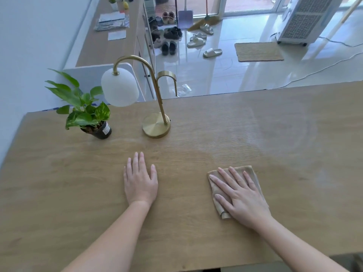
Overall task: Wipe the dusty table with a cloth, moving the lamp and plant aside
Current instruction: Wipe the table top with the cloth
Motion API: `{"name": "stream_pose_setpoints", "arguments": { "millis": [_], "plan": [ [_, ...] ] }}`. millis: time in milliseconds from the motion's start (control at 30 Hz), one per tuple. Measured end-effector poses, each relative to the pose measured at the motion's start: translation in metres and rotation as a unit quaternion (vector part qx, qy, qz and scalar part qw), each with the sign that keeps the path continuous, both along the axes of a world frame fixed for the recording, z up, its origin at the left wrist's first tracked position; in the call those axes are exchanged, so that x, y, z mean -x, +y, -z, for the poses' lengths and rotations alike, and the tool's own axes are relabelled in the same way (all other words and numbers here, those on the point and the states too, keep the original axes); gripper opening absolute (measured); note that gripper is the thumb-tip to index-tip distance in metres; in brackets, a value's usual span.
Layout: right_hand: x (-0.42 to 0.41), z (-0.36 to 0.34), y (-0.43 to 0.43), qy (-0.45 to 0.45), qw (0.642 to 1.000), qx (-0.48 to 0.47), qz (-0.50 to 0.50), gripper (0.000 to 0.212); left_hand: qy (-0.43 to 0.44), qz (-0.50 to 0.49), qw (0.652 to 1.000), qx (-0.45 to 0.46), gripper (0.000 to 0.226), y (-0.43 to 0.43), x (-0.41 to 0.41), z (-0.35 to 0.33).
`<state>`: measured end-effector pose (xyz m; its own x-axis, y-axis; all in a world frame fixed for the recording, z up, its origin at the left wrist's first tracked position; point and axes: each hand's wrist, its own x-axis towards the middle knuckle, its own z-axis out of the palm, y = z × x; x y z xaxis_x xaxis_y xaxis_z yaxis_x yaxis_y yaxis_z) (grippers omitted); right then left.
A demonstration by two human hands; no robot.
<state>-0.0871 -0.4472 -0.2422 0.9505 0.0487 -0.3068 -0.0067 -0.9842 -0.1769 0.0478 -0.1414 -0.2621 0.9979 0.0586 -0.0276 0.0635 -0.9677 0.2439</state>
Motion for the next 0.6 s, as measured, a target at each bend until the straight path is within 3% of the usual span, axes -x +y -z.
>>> {"name": "stream_pose_setpoints", "arguments": {
  "millis": [600],
  "plan": [
    [-0.297,0.008,-0.032,-0.050,0.992,-0.023,0.118,0.062,-0.005,-0.019,0.999,-0.041,0.070,-0.006,-0.004,0.016]
  ]
}}
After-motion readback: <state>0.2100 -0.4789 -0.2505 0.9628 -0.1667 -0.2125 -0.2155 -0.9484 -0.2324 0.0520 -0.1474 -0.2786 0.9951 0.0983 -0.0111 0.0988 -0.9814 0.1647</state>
